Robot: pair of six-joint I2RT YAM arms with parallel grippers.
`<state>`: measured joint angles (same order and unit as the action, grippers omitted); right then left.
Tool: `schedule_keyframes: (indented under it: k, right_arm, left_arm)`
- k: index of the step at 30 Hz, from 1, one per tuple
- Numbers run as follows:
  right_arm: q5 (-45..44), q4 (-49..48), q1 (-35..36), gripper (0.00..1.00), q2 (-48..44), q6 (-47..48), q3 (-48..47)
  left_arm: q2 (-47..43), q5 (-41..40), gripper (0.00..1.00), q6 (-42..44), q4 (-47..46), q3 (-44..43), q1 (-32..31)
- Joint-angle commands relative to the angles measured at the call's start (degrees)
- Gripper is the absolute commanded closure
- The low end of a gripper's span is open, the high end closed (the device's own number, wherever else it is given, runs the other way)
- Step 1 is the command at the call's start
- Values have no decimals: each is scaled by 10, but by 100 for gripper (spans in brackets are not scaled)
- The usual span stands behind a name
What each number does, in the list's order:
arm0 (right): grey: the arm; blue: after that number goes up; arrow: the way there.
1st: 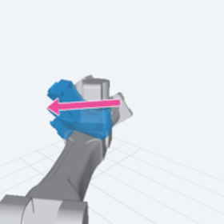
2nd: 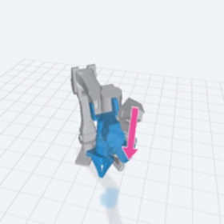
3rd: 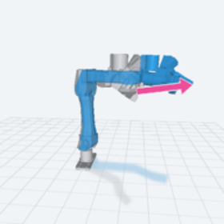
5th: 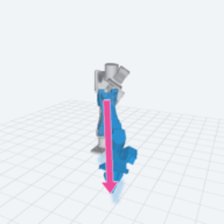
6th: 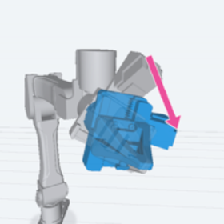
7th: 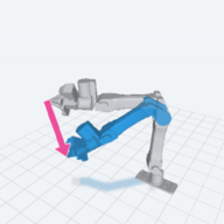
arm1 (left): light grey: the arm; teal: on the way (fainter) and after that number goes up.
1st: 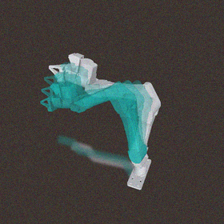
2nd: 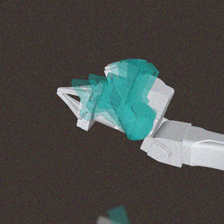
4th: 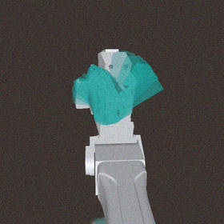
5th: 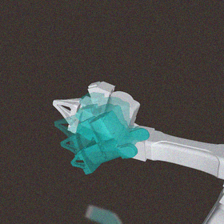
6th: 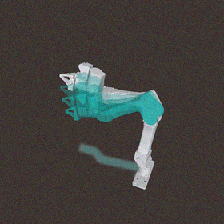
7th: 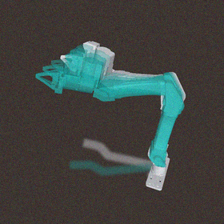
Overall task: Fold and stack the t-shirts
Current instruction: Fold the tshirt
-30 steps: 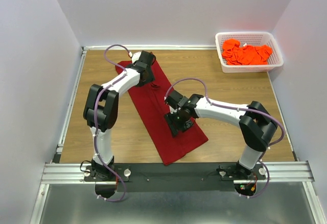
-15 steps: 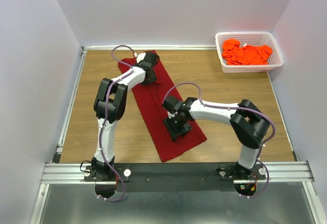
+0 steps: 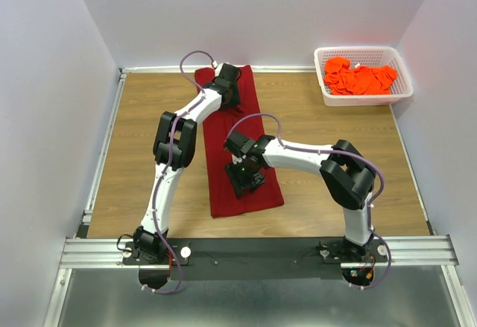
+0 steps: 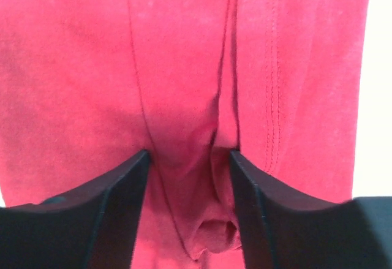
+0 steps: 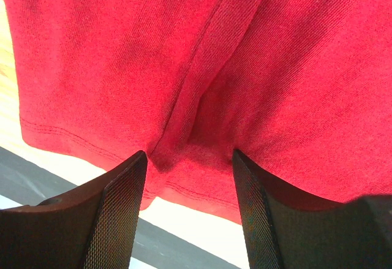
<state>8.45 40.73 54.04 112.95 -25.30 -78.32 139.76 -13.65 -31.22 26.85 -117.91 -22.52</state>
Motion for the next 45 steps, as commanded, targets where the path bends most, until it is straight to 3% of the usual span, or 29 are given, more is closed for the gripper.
schedule_keyframes:
  k: [1, 5, 7, 12, 15, 20, 26, 30, 35, 40, 45]
  right_arm:
    - [-1, -20, 7, 34, 41, -10, 0]
    - [-32, -14, 7, 32, 1, -16, -8]
    - [-43, -10, 6, 27, -21, -19, -11]
    - [-81, 5, 6, 17, -92, -44, -15]
    - [-118, 18, 5, 17, -126, -56, -1]
    - [-159, 32, -7, 18, -187, -87, 51]
    - [-165, 31, -35, 18, -251, -117, 135]
    - [-161, 27, -53, 21, -270, -111, 177]
    - [-118, -10, -80, 39, -280, -86, 238]
    - [-88, -45, -81, 48, -286, -77, 275]
    - [-72, -78, -81, 50, -277, -70, 299]
  left_arm:
    - [31, 35, 30, 37, -17, -37, 1]
    - [-9, 59, 20, 29, -27, -33, 2]
    - [-35, 59, 16, 25, -29, -18, 1]
    - [-149, 36, 13, 13, -20, 7, 1]
    - [-220, 7, 13, 3, 2, 36, 2]
    - [-372, -7, 16, -3, 3, 193, 1]
    - [-548, 5, 17, -19, -20, 454, -16]
    - [-641, 7, 18, -71, 17, 588, -37]
    - [-751, 41, 23, -172, 59, 738, -80]
    - [-770, 35, 24, -253, 108, 769, -136]
    - [-756, 29, 24, -283, 127, 779, -156]
